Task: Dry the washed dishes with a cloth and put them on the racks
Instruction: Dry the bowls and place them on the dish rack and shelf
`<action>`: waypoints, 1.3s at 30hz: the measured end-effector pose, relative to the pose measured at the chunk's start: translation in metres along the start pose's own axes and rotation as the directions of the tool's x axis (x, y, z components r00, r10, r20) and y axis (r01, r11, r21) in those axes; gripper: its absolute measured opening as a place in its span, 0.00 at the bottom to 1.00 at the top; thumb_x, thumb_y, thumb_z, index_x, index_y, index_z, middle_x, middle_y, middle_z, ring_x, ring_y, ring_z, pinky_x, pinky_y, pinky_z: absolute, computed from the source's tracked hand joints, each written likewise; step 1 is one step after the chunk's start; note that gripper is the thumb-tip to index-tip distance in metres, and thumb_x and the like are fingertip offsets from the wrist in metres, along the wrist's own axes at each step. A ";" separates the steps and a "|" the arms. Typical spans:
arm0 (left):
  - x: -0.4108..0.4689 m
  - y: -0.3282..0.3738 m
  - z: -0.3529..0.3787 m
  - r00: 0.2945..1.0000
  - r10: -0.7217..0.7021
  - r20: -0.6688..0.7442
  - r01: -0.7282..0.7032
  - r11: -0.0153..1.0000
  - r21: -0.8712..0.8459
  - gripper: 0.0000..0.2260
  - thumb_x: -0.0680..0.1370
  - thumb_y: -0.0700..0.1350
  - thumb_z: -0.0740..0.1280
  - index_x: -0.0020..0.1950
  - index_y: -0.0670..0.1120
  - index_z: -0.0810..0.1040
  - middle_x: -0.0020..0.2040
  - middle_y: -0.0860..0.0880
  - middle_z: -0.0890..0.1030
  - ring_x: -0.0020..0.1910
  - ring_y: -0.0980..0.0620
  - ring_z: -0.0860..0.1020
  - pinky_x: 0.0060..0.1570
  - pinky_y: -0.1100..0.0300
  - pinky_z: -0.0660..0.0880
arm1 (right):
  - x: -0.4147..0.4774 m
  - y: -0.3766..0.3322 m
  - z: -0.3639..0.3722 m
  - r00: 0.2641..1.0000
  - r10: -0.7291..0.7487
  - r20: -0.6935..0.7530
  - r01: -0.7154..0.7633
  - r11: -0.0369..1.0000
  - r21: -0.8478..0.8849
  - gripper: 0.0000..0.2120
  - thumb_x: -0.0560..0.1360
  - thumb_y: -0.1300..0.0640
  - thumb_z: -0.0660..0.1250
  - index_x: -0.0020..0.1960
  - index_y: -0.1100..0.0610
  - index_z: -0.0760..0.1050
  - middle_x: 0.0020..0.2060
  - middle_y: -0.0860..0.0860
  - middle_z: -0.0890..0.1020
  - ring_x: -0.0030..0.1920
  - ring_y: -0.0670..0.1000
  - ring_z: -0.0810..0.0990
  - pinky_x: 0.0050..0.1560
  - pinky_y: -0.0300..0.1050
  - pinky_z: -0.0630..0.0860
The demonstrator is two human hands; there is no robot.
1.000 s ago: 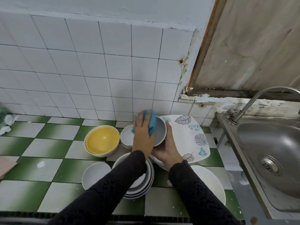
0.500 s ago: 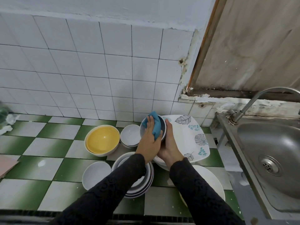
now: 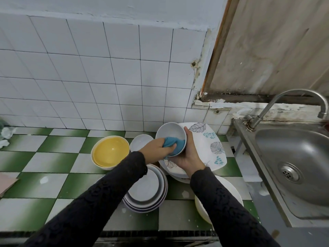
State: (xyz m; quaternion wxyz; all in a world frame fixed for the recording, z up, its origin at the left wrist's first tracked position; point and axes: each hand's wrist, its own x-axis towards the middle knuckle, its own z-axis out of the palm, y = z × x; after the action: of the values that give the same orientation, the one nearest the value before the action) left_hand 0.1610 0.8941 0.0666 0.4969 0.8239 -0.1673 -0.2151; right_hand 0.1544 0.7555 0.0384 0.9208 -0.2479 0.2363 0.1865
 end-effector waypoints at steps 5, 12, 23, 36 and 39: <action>-0.018 0.001 -0.025 0.990 -0.111 0.083 0.138 0.865 -0.483 0.07 0.82 0.48 0.62 0.59 0.50 0.72 0.56 0.45 0.79 0.56 0.48 0.79 0.54 0.53 0.80 | -0.004 0.000 0.002 0.999 -0.028 0.030 0.026 0.998 0.061 0.33 0.72 0.34 0.71 0.64 0.59 0.74 0.58 0.64 0.79 0.60 0.64 0.77 0.67 0.65 0.72; -0.026 -0.028 -0.029 0.972 -0.234 0.011 0.126 0.483 -0.866 0.25 0.76 0.50 0.71 0.70 0.43 0.72 0.65 0.39 0.78 0.65 0.38 0.76 0.67 0.38 0.70 | -0.030 -0.001 0.004 0.989 -0.149 -0.019 0.150 0.984 0.097 0.29 0.73 0.36 0.71 0.64 0.54 0.74 0.64 0.63 0.78 0.64 0.66 0.76 0.65 0.70 0.72; -0.008 0.019 0.010 0.952 0.041 -0.304 -0.126 0.956 -0.265 0.15 0.78 0.45 0.70 0.63 0.44 0.76 0.56 0.45 0.81 0.55 0.44 0.81 0.48 0.60 0.79 | -0.109 -0.009 -0.013 0.890 -0.431 -0.152 0.434 0.901 -0.012 0.21 0.74 0.41 0.71 0.64 0.49 0.79 0.61 0.58 0.80 0.64 0.61 0.77 0.62 0.63 0.75; -0.012 0.101 0.141 0.852 0.520 0.059 -0.522 0.841 0.143 0.25 0.76 0.33 0.64 0.69 0.56 0.73 0.64 0.53 0.78 0.57 0.52 0.76 0.56 0.59 0.74 | -0.236 -0.027 -0.086 0.379 -0.804 -0.458 0.629 0.587 -0.509 0.44 0.61 0.34 0.78 0.68 0.50 0.66 0.62 0.53 0.79 0.60 0.54 0.81 0.59 0.58 0.81; -0.010 0.119 0.182 0.824 0.555 0.111 -0.566 0.813 0.135 0.25 0.75 0.33 0.64 0.68 0.54 0.75 0.62 0.52 0.79 0.55 0.50 0.78 0.53 0.57 0.75 | -0.267 -0.037 -0.110 0.263 -0.842 -0.470 0.622 0.521 -0.584 0.35 0.67 0.37 0.78 0.64 0.49 0.66 0.63 0.52 0.77 0.59 0.49 0.79 0.58 0.50 0.79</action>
State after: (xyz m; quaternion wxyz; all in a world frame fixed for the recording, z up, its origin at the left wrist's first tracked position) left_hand 0.0506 0.7098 0.0993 0.4636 0.7681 -0.4359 -0.0719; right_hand -0.0853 0.6049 0.1086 0.6808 -0.5077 0.3976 -0.3473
